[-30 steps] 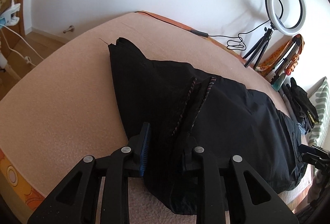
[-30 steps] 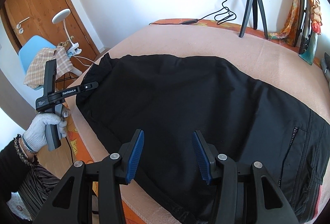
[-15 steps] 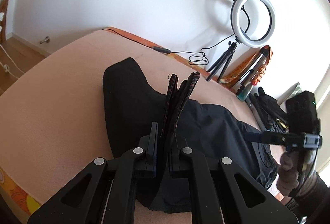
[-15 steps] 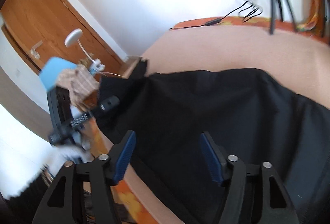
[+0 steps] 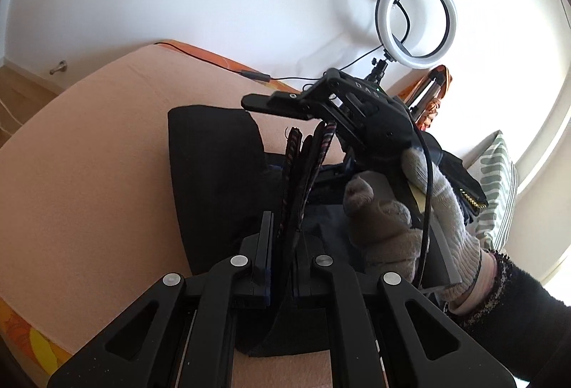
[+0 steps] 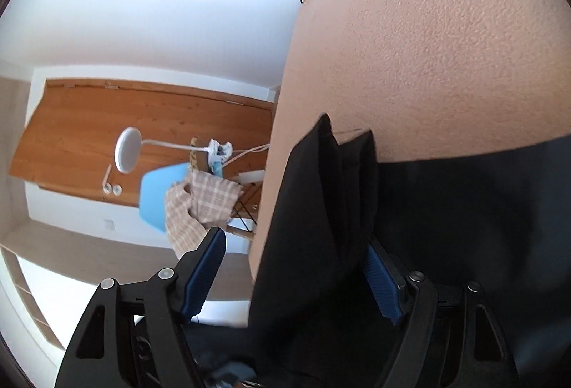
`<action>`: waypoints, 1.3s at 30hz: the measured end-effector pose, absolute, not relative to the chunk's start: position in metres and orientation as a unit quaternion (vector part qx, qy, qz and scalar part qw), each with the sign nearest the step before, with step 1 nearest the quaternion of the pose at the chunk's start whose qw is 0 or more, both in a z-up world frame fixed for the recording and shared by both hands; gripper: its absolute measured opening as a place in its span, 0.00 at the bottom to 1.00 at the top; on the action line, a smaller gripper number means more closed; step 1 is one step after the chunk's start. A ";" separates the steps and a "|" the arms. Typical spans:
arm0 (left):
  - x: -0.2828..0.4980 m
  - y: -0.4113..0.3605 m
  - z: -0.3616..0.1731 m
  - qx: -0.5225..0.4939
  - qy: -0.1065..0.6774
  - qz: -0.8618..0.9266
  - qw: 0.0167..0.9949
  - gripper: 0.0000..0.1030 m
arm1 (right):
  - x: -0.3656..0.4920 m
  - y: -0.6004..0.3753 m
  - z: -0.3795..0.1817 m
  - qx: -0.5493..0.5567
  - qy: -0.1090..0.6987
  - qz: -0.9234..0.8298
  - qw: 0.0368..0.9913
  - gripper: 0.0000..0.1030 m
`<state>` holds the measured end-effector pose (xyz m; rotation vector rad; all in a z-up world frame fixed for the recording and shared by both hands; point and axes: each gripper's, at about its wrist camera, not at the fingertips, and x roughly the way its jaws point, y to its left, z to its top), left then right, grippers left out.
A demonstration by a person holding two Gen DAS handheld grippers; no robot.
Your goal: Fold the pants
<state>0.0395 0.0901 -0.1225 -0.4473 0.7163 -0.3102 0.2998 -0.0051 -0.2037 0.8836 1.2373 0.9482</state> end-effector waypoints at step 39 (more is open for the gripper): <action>0.063 -0.087 -0.096 -0.145 0.359 -0.344 0.855 0.06 | 0.207 -0.203 -0.109 0.183 0.431 0.213 0.857 0.01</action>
